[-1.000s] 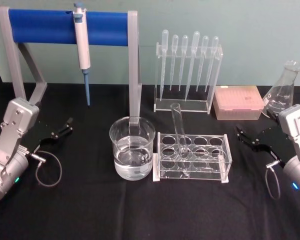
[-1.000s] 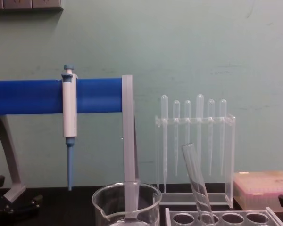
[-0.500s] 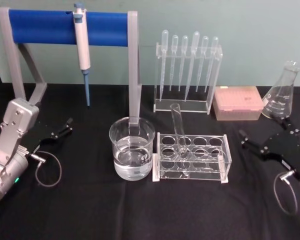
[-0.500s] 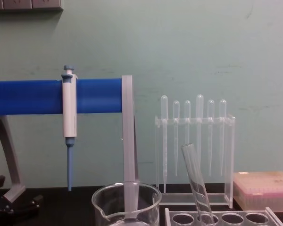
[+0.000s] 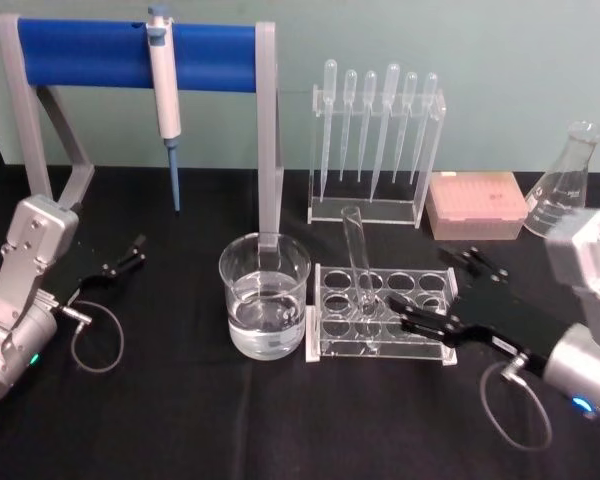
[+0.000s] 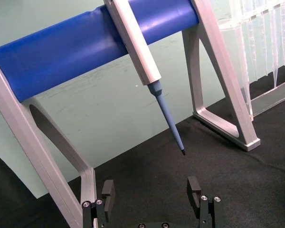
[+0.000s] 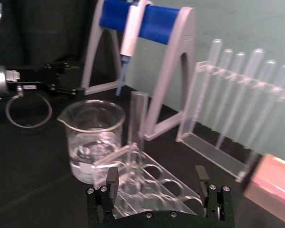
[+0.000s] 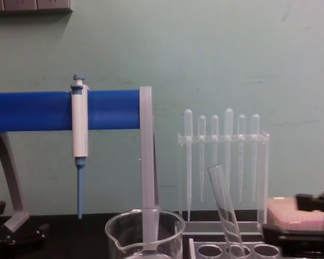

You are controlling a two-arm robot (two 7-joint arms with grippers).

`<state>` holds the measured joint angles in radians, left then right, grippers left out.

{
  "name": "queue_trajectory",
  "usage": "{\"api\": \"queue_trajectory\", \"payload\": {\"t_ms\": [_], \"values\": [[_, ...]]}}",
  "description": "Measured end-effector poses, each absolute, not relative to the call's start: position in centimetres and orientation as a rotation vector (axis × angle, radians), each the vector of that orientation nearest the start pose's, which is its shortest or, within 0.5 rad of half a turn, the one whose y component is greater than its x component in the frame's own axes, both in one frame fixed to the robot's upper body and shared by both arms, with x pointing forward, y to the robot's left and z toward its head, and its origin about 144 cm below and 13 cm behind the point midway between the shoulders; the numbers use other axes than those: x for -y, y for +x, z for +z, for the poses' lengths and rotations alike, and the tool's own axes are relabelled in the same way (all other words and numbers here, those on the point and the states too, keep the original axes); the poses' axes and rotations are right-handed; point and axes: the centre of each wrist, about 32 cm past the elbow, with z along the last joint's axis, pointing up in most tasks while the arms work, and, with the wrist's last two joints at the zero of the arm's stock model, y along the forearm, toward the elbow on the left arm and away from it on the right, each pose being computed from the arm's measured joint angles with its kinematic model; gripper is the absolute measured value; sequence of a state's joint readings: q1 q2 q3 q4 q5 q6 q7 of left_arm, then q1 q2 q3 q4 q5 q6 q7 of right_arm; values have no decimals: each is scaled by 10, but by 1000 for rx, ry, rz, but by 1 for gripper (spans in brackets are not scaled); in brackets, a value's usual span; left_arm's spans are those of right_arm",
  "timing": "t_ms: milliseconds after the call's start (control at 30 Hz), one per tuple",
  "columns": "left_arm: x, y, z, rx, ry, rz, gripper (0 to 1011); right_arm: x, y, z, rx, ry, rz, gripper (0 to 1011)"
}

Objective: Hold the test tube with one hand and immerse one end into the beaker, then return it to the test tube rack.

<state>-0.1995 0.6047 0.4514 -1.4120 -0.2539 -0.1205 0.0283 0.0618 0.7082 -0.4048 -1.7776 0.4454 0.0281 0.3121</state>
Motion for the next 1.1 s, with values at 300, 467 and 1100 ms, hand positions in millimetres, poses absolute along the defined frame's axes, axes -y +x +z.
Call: {"api": "queue_trajectory", "payload": {"t_ms": [300, 467, 1100], "values": [[-310, 489, 1140, 285, 304, 1248, 1000, 258, 470, 1208, 74, -212, -745, 1000], [-310, 489, 1140, 285, 305, 1248, 1000, 245, 487, 1214, 51, -229, -719, 1002], [-310, 489, 1140, 285, 304, 1248, 1000, 227, 512, 1219, 44, -263, -721, 786]]}}
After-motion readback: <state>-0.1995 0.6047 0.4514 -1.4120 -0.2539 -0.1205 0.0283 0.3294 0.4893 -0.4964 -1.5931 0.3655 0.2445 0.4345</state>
